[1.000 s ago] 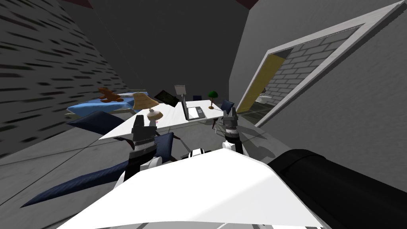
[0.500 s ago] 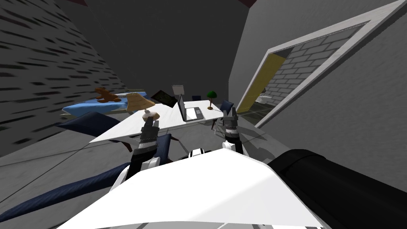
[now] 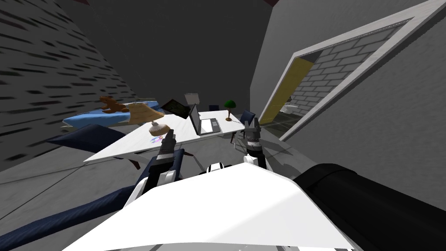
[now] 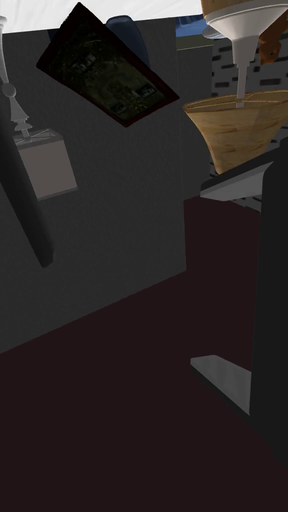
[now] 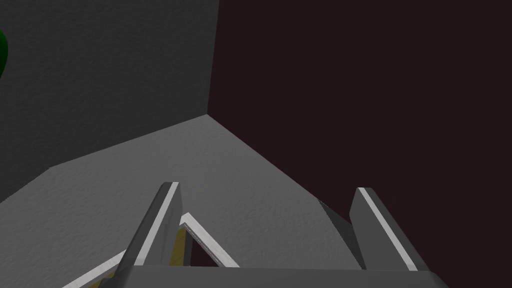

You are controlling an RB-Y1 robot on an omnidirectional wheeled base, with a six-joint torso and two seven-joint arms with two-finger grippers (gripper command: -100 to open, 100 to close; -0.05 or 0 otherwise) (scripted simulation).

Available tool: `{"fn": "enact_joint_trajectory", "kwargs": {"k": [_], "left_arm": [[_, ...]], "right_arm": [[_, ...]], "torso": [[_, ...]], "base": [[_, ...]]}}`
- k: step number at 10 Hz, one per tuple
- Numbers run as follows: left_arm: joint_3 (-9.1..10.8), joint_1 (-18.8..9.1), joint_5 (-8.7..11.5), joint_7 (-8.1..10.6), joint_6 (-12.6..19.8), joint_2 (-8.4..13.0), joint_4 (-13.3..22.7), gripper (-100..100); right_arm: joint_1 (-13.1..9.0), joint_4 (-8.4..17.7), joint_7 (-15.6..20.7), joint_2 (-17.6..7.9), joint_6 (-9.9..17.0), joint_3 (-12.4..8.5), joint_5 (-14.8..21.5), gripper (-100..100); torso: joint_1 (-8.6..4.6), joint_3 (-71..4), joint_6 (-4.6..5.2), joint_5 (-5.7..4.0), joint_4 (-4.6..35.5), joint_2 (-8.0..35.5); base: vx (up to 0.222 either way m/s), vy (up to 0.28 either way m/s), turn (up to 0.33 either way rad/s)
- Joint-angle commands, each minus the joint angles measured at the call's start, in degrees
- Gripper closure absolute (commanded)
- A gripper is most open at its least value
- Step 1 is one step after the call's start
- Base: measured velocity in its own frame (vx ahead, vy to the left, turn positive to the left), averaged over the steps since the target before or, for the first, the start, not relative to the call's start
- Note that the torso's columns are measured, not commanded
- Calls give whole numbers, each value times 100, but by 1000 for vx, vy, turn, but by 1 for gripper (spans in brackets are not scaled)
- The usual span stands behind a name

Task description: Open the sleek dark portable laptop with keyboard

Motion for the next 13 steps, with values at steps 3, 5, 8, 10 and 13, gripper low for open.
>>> {"fn": "enact_joint_trajectory", "kwargs": {"k": [3,5,8,10,13], "left_arm": [[148,-267,-262,-282,342,-111,603,-100],[232,-420,-406,-430,543,-29,924,-100],[354,-643,-615,-644,835,232,1389,-100],[381,-692,-660,-691,898,284,1491,-100],[489,-889,-845,-881,1156,478,1902,-100]], "right_arm": [[0,0,0,0,0,0,0,0],[0,0,0,0,0,0,0,0],[0,0,0,0,0,0,0,0],[0,0,0,0,0,0,0,0],[0,0,0,0,0,0,0,0]], "torso": [[-8,6,0,-2,3,9],[3,5,-1,1,2,7],[2,3,0,1,1,3],[1,9,0,-1,4,15],[-3,-1,0,0,0,-2]], "base": [[68,-108,-1],[77,-104,-3],[85,-108,-3],[42,-84,2],[61,-82,-3]]}}
